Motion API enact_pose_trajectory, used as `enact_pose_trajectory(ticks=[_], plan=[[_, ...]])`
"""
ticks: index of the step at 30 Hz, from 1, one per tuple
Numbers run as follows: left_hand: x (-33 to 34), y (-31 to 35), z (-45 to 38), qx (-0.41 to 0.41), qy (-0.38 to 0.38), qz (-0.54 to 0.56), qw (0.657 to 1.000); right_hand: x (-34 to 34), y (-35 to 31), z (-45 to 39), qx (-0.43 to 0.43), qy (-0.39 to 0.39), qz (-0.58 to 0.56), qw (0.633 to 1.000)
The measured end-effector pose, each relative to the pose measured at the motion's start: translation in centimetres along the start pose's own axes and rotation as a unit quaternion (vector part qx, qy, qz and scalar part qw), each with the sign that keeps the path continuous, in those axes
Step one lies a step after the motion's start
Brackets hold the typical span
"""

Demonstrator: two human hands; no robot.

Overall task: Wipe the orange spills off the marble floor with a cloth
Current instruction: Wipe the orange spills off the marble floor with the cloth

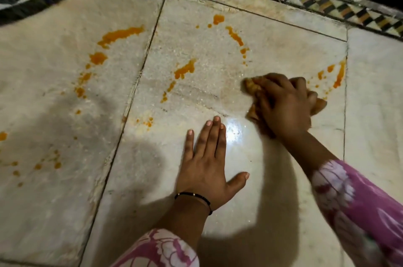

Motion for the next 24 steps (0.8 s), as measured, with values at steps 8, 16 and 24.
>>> enact_pose_trajectory(ticks=[8,16,24], plan=[[0.0,-0.1,0.0,0.005,0.001,-0.01,1.0,0.0,-1.4,3.0,-0.154,-0.026,-0.024,0.987],[0.3,0.0,0.1,0.009,0.004,0.001,1.0,-0.4,0.3,-2.1,0.004,-0.023,-0.035,0.999],[0.2,-0.3,0.1,0.019,0.004,0.014,1.0,-0.9,-2.0,2.7,-0.144,-0.117,-0.042,0.982]])
Point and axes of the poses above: each hand's wrist, its own z-axis away from the middle knuckle, its own x-axis out of the palm, y = z × x, the point moved 1 cm from there along -z, towards the middle knuckle, and after that the axes turned 4 degrees about -y, right-handed, at the moved point
